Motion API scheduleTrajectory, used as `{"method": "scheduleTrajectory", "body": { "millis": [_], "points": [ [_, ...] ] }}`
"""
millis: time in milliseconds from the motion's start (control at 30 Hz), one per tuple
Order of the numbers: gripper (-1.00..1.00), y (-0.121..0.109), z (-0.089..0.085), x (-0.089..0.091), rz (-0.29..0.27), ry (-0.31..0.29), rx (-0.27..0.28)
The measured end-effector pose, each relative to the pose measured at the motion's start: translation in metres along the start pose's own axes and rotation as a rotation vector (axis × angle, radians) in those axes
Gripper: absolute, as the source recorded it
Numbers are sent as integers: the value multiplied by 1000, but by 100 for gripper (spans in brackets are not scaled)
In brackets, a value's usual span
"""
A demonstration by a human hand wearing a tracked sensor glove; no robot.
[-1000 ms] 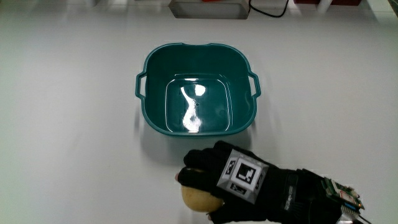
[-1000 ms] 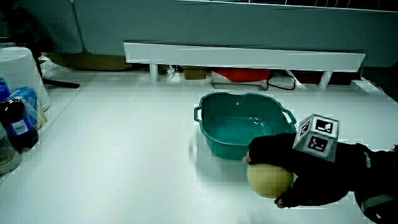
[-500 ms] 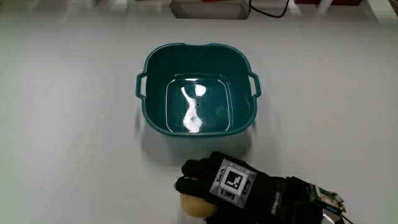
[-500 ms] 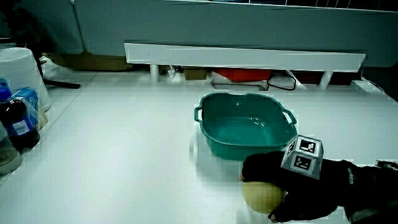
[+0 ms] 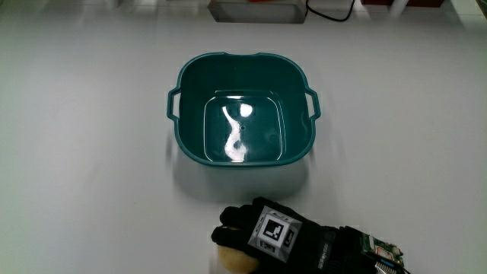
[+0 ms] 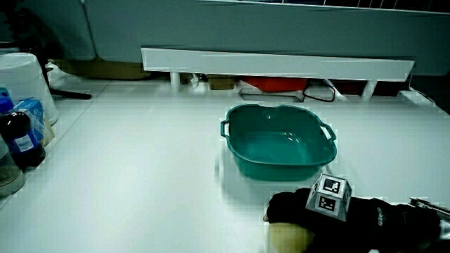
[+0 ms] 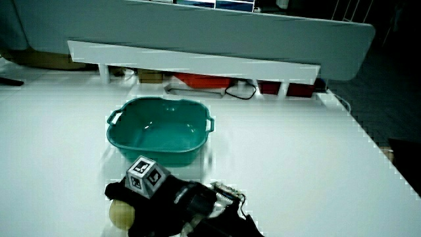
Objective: Place pear on desk
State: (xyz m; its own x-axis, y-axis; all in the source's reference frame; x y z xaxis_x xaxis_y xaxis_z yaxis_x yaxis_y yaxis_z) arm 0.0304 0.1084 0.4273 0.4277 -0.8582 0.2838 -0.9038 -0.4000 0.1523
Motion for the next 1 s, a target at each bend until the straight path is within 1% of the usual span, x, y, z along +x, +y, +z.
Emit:
{"method": "scheduleTrajectory", "body": {
  "millis": [33, 67, 100, 133, 167, 200, 233, 267, 300, 333, 367, 400, 433, 467, 500, 533, 567, 600, 633, 667, 700, 733, 767, 800, 833, 867, 900, 933, 967, 1000],
  "points": [
    [0, 0, 0, 0, -3, -30, -44],
    [0, 0, -1, 1, -2, -9, -13],
    [0, 0, 0, 1, -3, 33, -47],
    [0, 0, 0, 2, -6, 60, -33],
    [0, 0, -2, 3, -8, 22, -64],
    [0, 0, -2, 3, -9, 30, -43],
    [0, 1, -2, 3, -11, 1, -50],
    [0, 0, -3, 3, -11, 26, -44],
    [0, 0, -3, 3, -11, 35, -46],
    [-4, 0, -3, 3, -10, 18, -57],
    [-7, 0, -3, 3, -11, 15, -58],
    [-11, 0, -3, 3, -12, 28, -42],
    [-15, 0, -4, 3, -12, 6, -70],
    [-19, 1, -5, 4, -16, -11, -68],
    [-22, 1, -5, 3, -19, -21, -83],
    [-26, 1, -4, 3, -23, -50, -133],
    [-30, 2, -5, 2, -20, -55, -139],
    [-33, 2, -6, 2, -20, -50, -122],
    [-37, 2, -7, 1, -21, -61, -96],
    [-41, 2, -7, 1, -18, -57, -112],
    [-44, 2, -6, 1, -22, -79, -177],
    [-48, 2, -9, 2, -20, -54, -124],
    [-52, 2, -9, 2, -12, -57, -166],
    [-56, 1, -8, 3, -13, -35, -166],
    [-59, 0, -8, 3, -14, -42, -153],
    [-63, -1, -9, 3, -20, -47, -126],
    [-67, -2, -8, 3, -21, -66, -164],
    [-70, -2, -8, 3, -23, -49, -122],
    [-74, -2, -7, 2, -25, -60, -158],
    [-78, -3, -7, 2, -22, -49, -109]
  ]
}}
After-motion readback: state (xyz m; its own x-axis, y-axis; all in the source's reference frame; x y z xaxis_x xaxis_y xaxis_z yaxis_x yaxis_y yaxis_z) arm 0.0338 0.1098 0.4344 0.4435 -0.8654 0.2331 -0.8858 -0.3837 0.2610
